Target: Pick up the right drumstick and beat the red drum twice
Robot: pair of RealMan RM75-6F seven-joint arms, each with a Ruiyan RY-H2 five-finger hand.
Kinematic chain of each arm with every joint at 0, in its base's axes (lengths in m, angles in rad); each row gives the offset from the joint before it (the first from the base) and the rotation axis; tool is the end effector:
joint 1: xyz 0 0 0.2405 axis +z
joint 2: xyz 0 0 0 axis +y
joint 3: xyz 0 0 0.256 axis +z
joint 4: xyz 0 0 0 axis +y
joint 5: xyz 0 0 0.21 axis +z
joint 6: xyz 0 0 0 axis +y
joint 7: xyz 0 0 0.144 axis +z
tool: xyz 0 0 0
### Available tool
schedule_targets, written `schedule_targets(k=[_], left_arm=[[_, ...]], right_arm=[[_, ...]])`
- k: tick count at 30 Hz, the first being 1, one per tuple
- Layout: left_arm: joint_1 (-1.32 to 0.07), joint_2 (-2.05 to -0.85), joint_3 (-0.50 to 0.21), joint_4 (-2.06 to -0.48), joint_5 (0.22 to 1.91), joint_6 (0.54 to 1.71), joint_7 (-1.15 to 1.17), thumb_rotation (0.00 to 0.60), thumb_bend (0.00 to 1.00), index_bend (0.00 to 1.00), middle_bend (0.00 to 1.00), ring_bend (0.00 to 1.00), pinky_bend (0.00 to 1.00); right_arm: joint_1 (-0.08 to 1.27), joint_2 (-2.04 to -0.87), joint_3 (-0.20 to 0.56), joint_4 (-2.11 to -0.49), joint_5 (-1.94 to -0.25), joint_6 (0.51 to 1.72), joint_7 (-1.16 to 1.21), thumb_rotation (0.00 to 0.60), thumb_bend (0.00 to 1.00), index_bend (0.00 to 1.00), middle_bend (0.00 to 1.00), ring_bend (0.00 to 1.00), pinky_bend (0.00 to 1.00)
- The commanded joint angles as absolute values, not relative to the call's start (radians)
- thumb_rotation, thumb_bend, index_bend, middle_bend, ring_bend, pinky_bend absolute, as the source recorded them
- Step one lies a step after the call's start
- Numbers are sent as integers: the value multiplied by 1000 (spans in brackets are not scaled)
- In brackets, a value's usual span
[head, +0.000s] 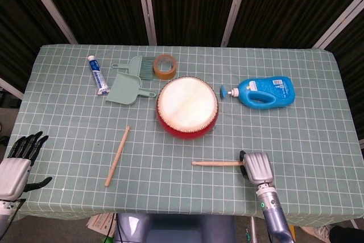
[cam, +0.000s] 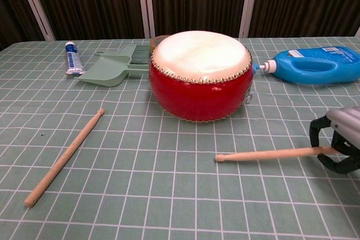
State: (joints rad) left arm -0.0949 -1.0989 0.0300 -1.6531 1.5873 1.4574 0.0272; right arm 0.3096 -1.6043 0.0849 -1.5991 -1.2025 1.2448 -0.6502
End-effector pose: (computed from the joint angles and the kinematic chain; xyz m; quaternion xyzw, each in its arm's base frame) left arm -0.2994 0.1653 0.1429 -0.6434 -0.3933 -0.3718 0.5413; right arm -0.2304 -0.2298 -0.0150 0.6892 -0.3965 0.2853 0.5350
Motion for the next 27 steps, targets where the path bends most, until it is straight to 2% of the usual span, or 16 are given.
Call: schedule_targets(k=[1,9,17,27], left_arm=[[-95,-1099,30,-1653,1588,1458,29,600,0,0,0,0,21],[-94,-1100,30,-1654,1587,1460,30,600,0,0,0,0,21],[-96,-1103,28,-1650,1591,1461,30,600,0,0,0,0,21],[-96,-1099,34,-1646,1605,1466,18,600,0,0,0,0,21]], right_arm=[[313,-1560,94,-1647,-1234,1264,-636,600,718,977,1000,1000,907],[323,-1455,142,-1752,-1208,1288,-668,600,721,992,1000,1000,907],[325,-1336,234,-1888,-1091,1308,-650,600,721,994,1000,1000,907],[386,-1266,446,-2044,-860,1341,-589,600,722,994,1000,1000,907]])
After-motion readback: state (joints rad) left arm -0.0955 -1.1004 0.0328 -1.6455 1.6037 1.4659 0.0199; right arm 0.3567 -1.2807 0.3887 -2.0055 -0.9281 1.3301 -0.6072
